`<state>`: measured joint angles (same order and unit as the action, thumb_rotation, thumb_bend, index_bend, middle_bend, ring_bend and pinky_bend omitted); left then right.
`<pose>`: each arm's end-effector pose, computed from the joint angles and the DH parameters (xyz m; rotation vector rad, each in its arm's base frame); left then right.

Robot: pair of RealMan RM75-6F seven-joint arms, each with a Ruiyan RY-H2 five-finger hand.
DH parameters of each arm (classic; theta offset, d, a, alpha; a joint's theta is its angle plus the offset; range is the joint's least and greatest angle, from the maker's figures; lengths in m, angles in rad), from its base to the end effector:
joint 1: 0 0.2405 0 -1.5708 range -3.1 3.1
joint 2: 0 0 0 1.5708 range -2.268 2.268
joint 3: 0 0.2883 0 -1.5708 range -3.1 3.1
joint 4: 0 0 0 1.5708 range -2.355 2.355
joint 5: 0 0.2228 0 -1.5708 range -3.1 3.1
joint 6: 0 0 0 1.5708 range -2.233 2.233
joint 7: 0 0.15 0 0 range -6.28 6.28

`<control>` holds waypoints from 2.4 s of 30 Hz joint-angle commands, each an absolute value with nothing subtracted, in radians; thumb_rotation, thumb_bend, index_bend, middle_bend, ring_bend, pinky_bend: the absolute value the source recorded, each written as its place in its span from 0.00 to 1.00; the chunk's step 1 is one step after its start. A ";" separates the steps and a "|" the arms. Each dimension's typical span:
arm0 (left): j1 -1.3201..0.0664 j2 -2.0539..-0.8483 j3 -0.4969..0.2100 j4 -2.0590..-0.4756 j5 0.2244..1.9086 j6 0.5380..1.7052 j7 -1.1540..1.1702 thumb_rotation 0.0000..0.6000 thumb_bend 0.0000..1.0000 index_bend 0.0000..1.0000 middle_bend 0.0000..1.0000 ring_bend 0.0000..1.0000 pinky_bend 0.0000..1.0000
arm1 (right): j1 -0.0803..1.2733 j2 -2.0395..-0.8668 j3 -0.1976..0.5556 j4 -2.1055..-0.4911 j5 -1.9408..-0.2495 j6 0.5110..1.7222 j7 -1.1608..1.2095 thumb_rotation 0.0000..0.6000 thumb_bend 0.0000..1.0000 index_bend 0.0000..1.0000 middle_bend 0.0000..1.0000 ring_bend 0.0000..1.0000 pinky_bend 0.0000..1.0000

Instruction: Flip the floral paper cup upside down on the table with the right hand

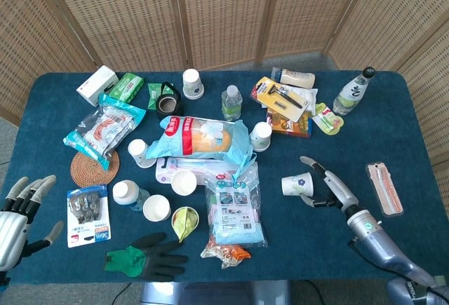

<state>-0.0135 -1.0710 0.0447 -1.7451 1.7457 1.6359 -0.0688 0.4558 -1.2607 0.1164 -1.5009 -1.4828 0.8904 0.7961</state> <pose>-0.2976 0.1421 0.1629 -1.4544 -0.9400 -1.1455 -0.2895 -0.3112 0.0526 1.4447 -1.8214 1.2104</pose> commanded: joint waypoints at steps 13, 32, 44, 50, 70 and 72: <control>-0.013 -1.074 0.047 -1.727 1.744 1.641 -0.091 1.00 0.40 0.06 0.15 0.16 0.00 | 0.493 -1.329 0.116 -1.738 -1.201 1.039 -0.403 1.00 0.40 0.00 0.12 0.00 0.00; -0.002 -1.076 0.052 -1.700 1.749 1.664 -0.123 1.00 0.40 0.06 0.15 0.16 0.00 | 0.610 -1.445 0.095 -1.701 -1.040 1.054 -0.782 1.00 0.39 0.06 0.15 0.00 0.00; 0.000 -1.076 0.053 -1.691 1.747 1.669 -0.142 1.00 0.40 0.06 0.15 0.16 0.00 | 0.638 -1.480 0.066 -1.631 -0.981 1.057 -0.856 1.00 0.38 0.13 0.21 0.00 0.00; -0.001 -1.075 0.055 -1.692 1.752 1.668 -0.142 1.00 0.40 0.06 0.15 0.16 0.00 | 0.642 -1.483 0.061 -1.631 -0.951 1.068 -0.866 1.00 0.38 0.13 0.22 0.00 0.00; -0.004 -1.075 0.052 -1.690 1.747 1.665 -0.146 1.00 0.40 0.06 0.15 0.16 0.00 | 0.676 -1.505 0.074 -1.608 -0.868 1.080 -0.872 1.00 0.38 0.25 0.34 0.11 0.00; -0.004 -1.076 0.052 -1.688 1.747 1.666 -0.148 1.00 0.40 0.06 0.15 0.16 0.00 | 0.676 -1.506 0.074 -1.604 -0.867 1.085 -0.866 1.00 0.38 0.28 0.37 0.14 0.00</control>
